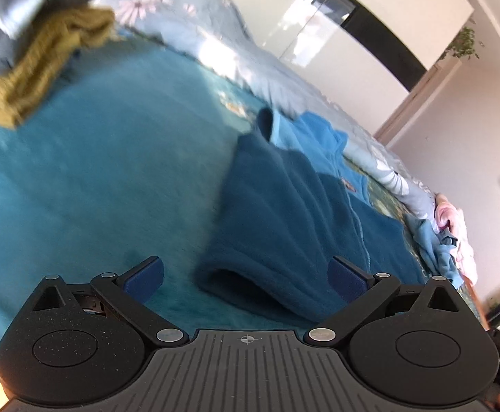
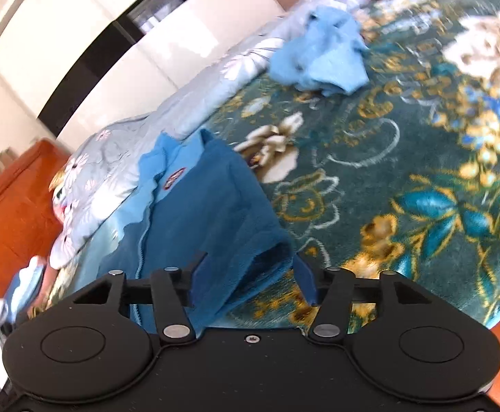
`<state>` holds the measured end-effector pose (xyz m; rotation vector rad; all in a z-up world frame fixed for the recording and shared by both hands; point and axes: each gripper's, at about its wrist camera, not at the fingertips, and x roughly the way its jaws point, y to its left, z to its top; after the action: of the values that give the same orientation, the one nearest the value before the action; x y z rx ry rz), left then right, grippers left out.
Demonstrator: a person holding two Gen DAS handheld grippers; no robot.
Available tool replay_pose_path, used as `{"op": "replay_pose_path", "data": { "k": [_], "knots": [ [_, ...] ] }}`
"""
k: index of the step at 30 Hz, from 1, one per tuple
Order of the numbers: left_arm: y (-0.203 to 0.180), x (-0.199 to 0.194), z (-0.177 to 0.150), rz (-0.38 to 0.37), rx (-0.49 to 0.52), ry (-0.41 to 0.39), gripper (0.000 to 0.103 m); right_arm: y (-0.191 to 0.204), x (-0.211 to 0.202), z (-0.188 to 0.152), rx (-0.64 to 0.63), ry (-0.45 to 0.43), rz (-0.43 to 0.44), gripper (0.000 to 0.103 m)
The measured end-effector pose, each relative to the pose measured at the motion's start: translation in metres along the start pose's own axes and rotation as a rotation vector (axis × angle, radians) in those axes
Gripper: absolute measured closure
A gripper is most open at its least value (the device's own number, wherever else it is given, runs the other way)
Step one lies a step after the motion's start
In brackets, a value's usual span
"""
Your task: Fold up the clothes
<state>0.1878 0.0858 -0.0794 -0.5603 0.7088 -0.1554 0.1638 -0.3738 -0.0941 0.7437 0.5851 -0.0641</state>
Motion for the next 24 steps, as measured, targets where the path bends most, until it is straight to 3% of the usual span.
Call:
{"op": "replay_pose_path", "data": {
  "k": [4, 12, 15, 17, 24],
  "knots": [
    [-0.006, 0.014, -0.001, -0.008, -0.001, 0.020, 0.001, -0.005, 0.016, -0.005, 0.094, -0.026, -0.014, 0.045],
    [-0.014, 0.027, 0.001, -0.007, -0.027, 0.041, 0.003, -0.009, 0.039, -0.004, 0.138, 0.003, 0.122, 0.044],
    [-0.013, 0.026, 0.002, 0.004, -0.051, 0.034, 0.012, -0.008, 0.043, -0.006, 0.154, 0.008, 0.141, 0.045],
    [-0.011, 0.025, 0.002, 0.010, -0.079, 0.023, 0.023, -0.006, 0.045, -0.008, 0.171, 0.012, 0.149, 0.049],
    [0.002, 0.024, 0.005, 0.034, -0.165, 0.019, 0.057, 0.000, 0.050, -0.012, 0.181, 0.057, 0.147, 0.078]
  ]
}}
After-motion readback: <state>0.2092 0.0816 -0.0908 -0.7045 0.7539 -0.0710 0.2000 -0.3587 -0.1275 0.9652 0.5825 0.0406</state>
